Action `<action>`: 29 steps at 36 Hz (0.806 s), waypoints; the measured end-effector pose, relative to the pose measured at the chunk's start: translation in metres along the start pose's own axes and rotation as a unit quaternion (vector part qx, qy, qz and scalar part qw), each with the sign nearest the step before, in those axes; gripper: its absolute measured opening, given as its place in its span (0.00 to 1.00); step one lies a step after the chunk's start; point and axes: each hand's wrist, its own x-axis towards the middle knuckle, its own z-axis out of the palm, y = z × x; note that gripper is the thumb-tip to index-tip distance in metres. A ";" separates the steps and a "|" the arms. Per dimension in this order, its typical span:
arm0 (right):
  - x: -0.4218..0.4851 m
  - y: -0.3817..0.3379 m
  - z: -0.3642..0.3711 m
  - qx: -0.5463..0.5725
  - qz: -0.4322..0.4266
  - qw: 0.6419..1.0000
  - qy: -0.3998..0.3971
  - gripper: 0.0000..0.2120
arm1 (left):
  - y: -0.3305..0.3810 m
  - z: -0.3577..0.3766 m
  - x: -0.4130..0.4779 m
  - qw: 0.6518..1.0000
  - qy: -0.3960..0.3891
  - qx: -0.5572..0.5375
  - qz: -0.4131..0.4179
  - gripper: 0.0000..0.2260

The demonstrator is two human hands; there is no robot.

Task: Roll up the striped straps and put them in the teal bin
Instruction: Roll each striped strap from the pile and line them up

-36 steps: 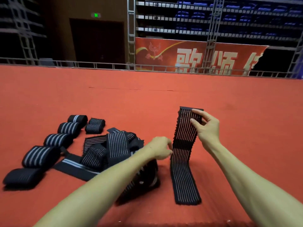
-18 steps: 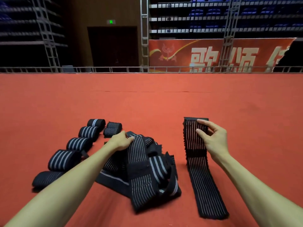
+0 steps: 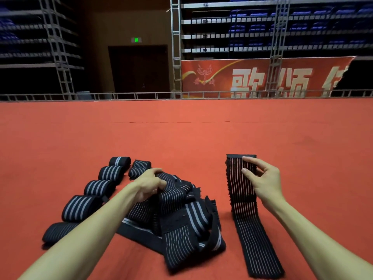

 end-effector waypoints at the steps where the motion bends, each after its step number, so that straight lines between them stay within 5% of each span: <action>1: 0.000 -0.001 0.001 -0.002 -0.002 1.000 -0.002 0.19 | 0.001 -0.001 -0.003 1.000 -0.010 -0.007 0.005 0.30; 4: 0.000 -0.006 0.006 -0.009 -0.006 1.000 -0.009 0.17 | 0.003 -0.002 -0.006 0.997 -0.012 -0.042 0.061 0.25; 9: 0.000 -0.024 0.010 -0.011 -0.015 1.000 -0.011 0.17 | 0.015 -0.001 -0.009 0.966 0.140 -0.008 0.218 0.06; 16: 0.004 -0.037 0.005 -0.016 -0.031 0.999 -0.005 0.17 | 0.038 0.002 -0.024 0.955 0.093 -0.023 0.281 0.13; 25: -0.004 -0.042 -0.004 -0.021 -0.032 0.999 0.003 0.16 | 0.008 -0.015 -0.012 0.932 0.150 0.227 0.239 0.18; 29: -0.006 -0.038 -0.003 -0.034 -0.021 0.999 -0.005 0.16 | -0.022 -0.016 0.001 0.885 0.104 0.437 0.125 0.28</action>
